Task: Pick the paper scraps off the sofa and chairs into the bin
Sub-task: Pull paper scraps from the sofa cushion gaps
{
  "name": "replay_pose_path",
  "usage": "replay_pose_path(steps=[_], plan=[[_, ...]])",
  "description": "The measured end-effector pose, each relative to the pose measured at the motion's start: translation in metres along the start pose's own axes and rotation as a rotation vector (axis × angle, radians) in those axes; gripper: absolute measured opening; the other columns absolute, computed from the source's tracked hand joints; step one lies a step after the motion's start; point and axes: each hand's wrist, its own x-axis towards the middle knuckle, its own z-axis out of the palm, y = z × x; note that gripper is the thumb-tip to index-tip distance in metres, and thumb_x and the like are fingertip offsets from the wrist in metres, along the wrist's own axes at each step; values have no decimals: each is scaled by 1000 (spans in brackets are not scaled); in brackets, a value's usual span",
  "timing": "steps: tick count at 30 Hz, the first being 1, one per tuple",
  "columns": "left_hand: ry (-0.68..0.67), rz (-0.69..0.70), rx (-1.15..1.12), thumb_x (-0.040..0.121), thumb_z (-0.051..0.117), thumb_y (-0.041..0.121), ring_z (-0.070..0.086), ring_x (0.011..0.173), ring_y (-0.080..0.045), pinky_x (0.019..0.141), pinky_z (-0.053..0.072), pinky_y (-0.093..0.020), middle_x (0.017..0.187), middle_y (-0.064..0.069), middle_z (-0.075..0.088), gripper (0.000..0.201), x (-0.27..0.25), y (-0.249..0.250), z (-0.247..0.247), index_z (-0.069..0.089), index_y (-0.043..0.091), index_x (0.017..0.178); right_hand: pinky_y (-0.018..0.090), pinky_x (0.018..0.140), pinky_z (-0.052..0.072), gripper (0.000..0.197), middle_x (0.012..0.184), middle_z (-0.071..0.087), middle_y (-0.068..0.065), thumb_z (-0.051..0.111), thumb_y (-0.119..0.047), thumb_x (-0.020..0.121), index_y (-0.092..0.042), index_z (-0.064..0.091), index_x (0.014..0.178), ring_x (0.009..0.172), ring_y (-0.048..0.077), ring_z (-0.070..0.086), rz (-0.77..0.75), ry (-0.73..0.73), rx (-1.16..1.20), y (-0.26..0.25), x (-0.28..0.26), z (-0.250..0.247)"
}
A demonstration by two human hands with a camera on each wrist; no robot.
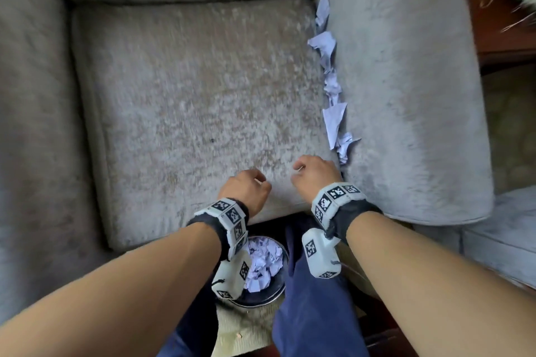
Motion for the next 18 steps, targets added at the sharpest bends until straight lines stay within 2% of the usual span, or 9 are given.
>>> replay_pose_path(steps=[2, 5, 8, 11, 14, 16, 18], plan=[[-1, 31, 18, 89, 53, 38, 66, 94, -25, 84, 55, -36, 107, -2, 72, 28, 11, 19, 0, 66, 28, 112, 32, 92, 48, 18, 109, 69, 1, 58, -23, 86, -24, 68, 101, 104, 24, 62, 6, 117, 106, 0, 10, -18], [8, 81, 49, 90, 55, 37, 64, 101, -25, 84, 52, -31, 114, 0, 70, 29, 31, 52, 11, 65, 27, 115, 29, 88, 46, 17, 111, 68, 2, 59, -22, 88, -20, 69, 102, 106, 25, 61, 51, 190, 165, 15, 30, -38], [75, 121, 3, 90, 56, 35, 62, 108, -25, 87, 50, -31, 123, -2, 65, 33, 56, 85, 23, 63, 25, 121, 30, 89, 43, 20, 119, 64, 6, 57, -23, 89, -20, 67, 107, 111, 28, 57, 27, 200, 115, 29, 50, -55], [96, 127, 6, 90, 59, 38, 60, 109, -28, 88, 48, -33, 129, -6, 58, 41, 74, 116, 40, 56, 24, 128, 32, 84, 44, 26, 123, 56, 10, 53, -23, 91, -17, 64, 114, 110, 30, 55, 4, 183, 20, 46, 62, -66], [106, 100, -21, 90, 63, 36, 60, 111, -28, 84, 45, -31, 127, -5, 59, 47, 89, 151, 52, 50, 23, 133, 35, 84, 46, 26, 120, 52, 9, 50, -20, 90, -14, 63, 112, 106, 31, 57, -22, 174, 15, 61, 70, -76], [113, 77, -17, 88, 64, 36, 61, 110, -31, 84, 49, -36, 123, -7, 63, 52, 103, 173, 57, 45, 18, 133, 36, 88, 46, 27, 121, 52, 7, 49, -15, 89, -14, 61, 113, 107, 30, 57, -30, 164, 67, 70, 75, -82], [112, 36, 61, 89, 63, 37, 62, 105, -35, 76, 46, -38, 118, -12, 64, 53, 114, 191, 61, 40, 13, 131, 37, 90, 44, 30, 122, 51, 8, 47, -10, 88, -12, 58, 117, 109, 31, 55, -68, 144, 98, 76, 78, -85]])
